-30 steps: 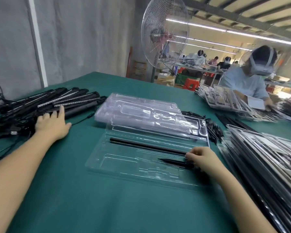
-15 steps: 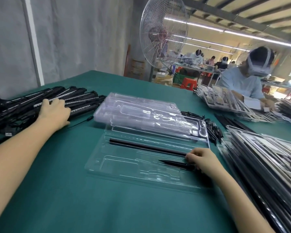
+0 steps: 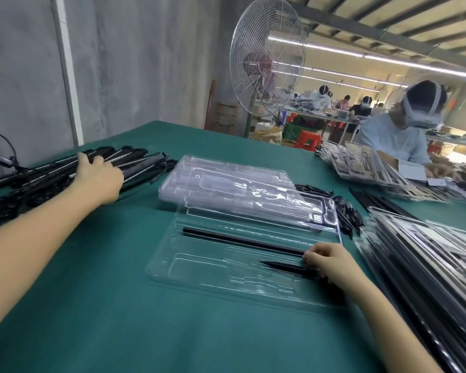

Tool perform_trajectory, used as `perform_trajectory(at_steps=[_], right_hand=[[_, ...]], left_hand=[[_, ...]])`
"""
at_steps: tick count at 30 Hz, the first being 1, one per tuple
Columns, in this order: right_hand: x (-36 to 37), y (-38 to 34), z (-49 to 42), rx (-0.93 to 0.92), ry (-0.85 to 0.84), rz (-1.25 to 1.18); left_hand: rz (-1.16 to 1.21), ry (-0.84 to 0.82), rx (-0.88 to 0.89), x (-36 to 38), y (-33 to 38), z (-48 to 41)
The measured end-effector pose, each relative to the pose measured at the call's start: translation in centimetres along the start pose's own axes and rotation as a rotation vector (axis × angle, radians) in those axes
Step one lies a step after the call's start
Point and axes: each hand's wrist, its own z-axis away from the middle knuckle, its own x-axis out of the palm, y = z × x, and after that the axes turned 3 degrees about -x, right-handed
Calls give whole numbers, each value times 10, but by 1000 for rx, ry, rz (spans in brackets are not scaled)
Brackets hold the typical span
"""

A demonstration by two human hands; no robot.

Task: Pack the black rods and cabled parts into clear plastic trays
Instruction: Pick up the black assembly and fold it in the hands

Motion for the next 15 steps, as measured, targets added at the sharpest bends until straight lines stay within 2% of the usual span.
perform_trajectory(at_steps=[2,4,6,8,10,12,15], right_hand=[[0,1,-1,8,-11,-16],[0,1,-2,19,-13,-32],[0,0,-2,27,-10,-47],[1,-4,-1,20,-1,-63],[1,-12,1,-6,16,-111],[0,-27,5,-69,52,-159],[0,-55,13,-208,121,-269]], left_hand=[[164,30,-50,-8,-10,-3],[455,74,-143,-18,-19,-6],[792,192,-205,-31,-24,-6],[1108,356,-161,-51,-26,-2],[1327,470,-53,-76,-20,5],[1389,611,59,-102,-9,15],[1338,847,196,-132,12,32]])
